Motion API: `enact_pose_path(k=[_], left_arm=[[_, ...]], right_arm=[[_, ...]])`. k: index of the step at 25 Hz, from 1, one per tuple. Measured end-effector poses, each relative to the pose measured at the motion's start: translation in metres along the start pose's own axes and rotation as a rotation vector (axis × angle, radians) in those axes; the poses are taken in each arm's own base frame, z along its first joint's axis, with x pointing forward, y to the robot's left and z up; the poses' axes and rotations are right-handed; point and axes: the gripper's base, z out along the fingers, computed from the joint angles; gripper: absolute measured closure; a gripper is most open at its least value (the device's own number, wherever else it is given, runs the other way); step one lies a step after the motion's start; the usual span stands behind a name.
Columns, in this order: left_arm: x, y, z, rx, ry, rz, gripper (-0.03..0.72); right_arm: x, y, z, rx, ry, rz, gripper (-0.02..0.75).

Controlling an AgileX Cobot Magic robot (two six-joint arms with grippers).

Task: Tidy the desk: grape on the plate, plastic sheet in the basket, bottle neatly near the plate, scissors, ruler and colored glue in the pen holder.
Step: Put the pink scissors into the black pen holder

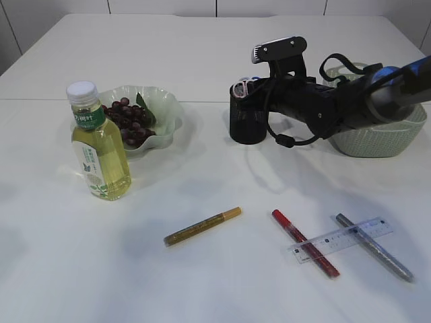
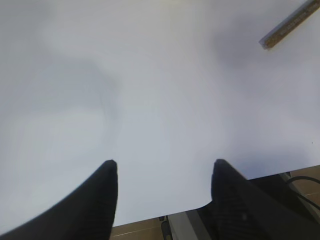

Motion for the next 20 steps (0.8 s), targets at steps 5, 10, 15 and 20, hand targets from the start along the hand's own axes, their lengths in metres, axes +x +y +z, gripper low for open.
enact_pose_path(k=[5,10,15,20], left_arm=[[0.000,0.000,0.000,0.000,0.000,0.000,0.253],[0.000,0.000,0.000,-0.003,-0.004,0.001,0.253],[-0.001,0.000,0.000,-0.002,-0.008,0.001,0.253],[-0.003,0.000,0.000,-0.002,-0.028,0.002,0.253]], right_arm=[[-0.010,-0.001,-0.005,0.000,0.002,0.000,0.518],[-0.042,-0.005,-0.023,0.004,-0.022,0.000,0.519],[-0.065,-0.007,-0.050,-0.008,0.123,0.016,0.518],[-0.089,-0.008,-0.100,-0.045,0.374,0.068,0.518]])
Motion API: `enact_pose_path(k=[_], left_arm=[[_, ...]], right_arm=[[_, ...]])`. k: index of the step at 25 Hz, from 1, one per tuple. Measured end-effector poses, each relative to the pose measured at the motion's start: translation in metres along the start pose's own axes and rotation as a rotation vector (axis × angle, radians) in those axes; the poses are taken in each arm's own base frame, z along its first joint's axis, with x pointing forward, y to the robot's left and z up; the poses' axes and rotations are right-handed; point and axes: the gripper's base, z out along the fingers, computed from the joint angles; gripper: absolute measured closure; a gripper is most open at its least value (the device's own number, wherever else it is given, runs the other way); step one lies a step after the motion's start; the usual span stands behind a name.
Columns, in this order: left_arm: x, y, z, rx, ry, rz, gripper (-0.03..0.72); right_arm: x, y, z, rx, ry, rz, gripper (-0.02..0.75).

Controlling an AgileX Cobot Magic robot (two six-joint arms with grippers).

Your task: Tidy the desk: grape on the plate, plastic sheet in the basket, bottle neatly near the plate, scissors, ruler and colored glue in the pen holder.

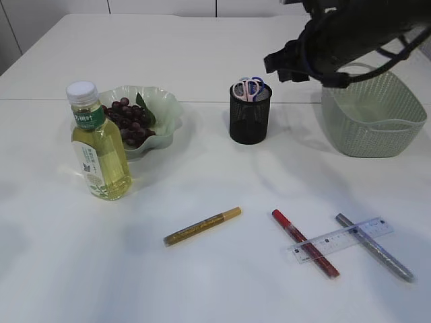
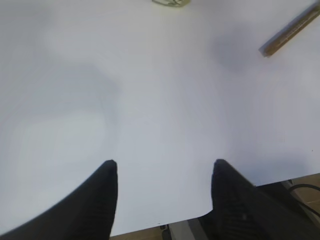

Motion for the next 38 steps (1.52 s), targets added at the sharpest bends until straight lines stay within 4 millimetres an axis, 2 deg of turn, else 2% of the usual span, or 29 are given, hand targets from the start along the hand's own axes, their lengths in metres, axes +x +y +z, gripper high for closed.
enact_pose_path(k=[6,9,12,15,18,27,33,35,38], left_arm=[[-0.003,0.000,0.000,0.003,-0.038,0.002,0.253],[-0.004,0.000,0.000,0.003,-0.045,0.007,0.253],[-0.005,0.000,0.000,0.003,-0.051,0.017,0.253],[-0.005,0.000,0.000,0.004,-0.059,0.021,0.253],[-0.006,0.000,0.000,0.004,-0.062,0.025,0.253],[-0.006,-0.001,0.000,0.011,-0.065,0.023,0.253],[-0.006,-0.003,0.000,0.031,-0.064,0.013,0.253],[-0.005,-0.003,0.000,0.032,-0.059,0.015,0.253],[-0.003,-0.010,0.000,0.044,-0.038,0.045,0.253]], right_arm=[[0.002,0.007,-0.075,-0.065,0.239,0.054,0.518],[0.007,0.011,-0.101,-0.090,0.340,0.111,0.518],[0.016,0.013,-0.114,-0.103,0.465,0.155,0.518],[0.024,0.015,-0.119,-0.099,0.574,0.204,0.517],[0.026,0.015,-0.119,-0.083,0.594,0.266,0.500],[0.026,0.014,-0.120,-0.024,0.606,0.421,0.279],[0.028,0.003,-0.119,0.143,0.589,0.534,0.263],[0.033,0.001,-0.117,0.191,0.597,0.590,0.262],[0.047,0.000,-0.103,0.252,0.654,0.676,0.262]])
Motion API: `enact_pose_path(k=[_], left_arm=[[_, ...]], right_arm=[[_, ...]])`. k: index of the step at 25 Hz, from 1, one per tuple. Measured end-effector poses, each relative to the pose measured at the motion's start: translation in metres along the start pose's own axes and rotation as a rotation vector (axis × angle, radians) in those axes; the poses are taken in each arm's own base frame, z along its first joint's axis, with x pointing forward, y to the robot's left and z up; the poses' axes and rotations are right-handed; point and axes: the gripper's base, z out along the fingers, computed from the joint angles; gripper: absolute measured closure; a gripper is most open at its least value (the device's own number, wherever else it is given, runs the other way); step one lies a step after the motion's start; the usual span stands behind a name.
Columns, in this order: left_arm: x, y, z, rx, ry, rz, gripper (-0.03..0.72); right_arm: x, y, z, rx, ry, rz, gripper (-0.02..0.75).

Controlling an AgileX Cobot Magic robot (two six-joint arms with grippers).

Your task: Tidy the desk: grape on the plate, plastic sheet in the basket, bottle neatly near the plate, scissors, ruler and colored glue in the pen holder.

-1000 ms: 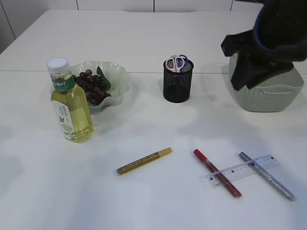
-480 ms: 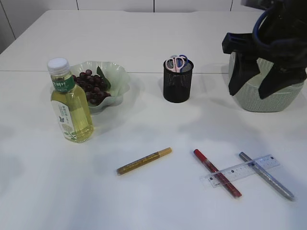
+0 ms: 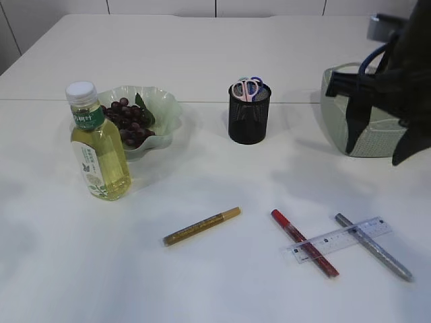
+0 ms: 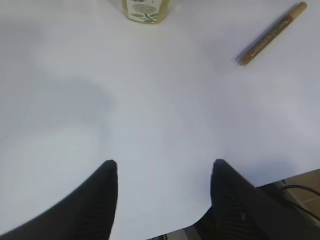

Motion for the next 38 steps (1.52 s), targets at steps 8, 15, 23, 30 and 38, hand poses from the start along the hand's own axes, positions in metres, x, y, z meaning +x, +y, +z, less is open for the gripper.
enact_pose_path(k=[8,15,23,30,38], left_arm=[[0.003,-0.013,0.001,0.014,0.013,0.077,0.253],[0.003,-0.011,0.001,-0.010,0.016,0.089,0.253],[0.003,-0.009,0.001,-0.026,0.015,0.097,0.254],[0.003,-0.009,0.001,-0.028,0.017,0.098,0.253],[0.003,-0.009,0.001,-0.028,0.017,0.098,0.253]], right_arm=[[0.003,0.022,0.065,0.000,0.262,0.230,0.262],[0.001,0.026,0.106,0.073,0.340,0.243,0.262],[0.000,0.024,0.121,0.129,0.347,0.313,0.262],[-0.009,0.026,0.118,0.115,0.282,0.300,0.262],[-0.014,0.024,0.114,0.151,0.243,0.261,0.288]])
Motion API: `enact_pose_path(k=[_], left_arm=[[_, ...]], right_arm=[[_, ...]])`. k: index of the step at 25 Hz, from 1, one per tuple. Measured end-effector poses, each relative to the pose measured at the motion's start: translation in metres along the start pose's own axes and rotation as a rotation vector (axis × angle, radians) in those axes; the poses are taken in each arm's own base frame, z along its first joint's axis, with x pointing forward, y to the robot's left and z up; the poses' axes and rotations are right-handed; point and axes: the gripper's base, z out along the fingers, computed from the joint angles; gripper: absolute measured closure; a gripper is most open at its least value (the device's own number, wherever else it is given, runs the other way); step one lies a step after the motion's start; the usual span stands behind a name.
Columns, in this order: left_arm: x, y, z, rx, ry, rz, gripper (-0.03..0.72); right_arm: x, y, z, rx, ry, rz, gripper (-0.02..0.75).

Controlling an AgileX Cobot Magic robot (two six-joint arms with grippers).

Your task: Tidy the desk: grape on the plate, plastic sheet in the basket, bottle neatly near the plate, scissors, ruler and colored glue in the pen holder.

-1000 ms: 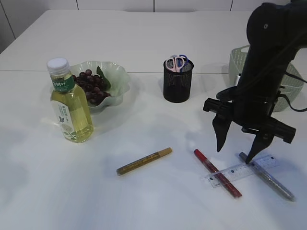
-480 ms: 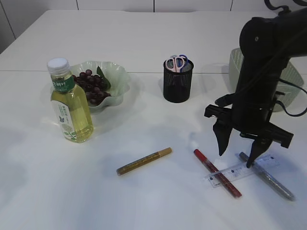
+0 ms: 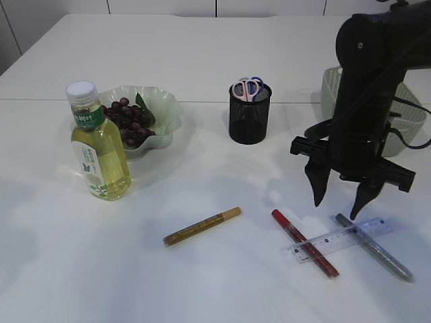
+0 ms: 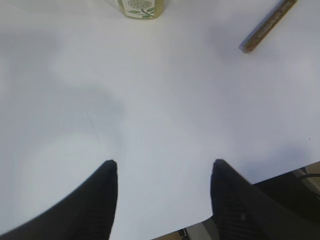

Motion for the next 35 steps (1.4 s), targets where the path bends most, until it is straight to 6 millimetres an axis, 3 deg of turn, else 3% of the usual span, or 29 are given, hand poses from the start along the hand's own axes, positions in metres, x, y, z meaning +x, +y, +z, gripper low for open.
enact_pose_path(k=[11,15,22,29,35], left_arm=[[0.000,0.000,0.000,-0.001,0.000,0.001,0.253],[0.000,0.000,0.000,-0.001,0.000,0.001,0.253],[0.000,0.000,0.000,-0.001,0.000,0.001,0.253],[0.000,0.000,0.000,0.000,-0.003,0.000,0.254],[0.000,0.000,0.000,0.000,-0.003,0.000,0.253]], right_arm=[[0.003,0.003,-0.002,-0.035,0.030,-0.121,0.416],[0.006,-0.013,-0.010,-0.042,0.026,-0.109,0.447],[0.021,-0.058,-0.003,-0.023,0.068,-0.043,0.449],[0.019,-0.050,-0.001,-0.169,-0.002,0.133,0.449],[0.019,-0.057,0.000,-0.094,0.005,0.330,0.449]])
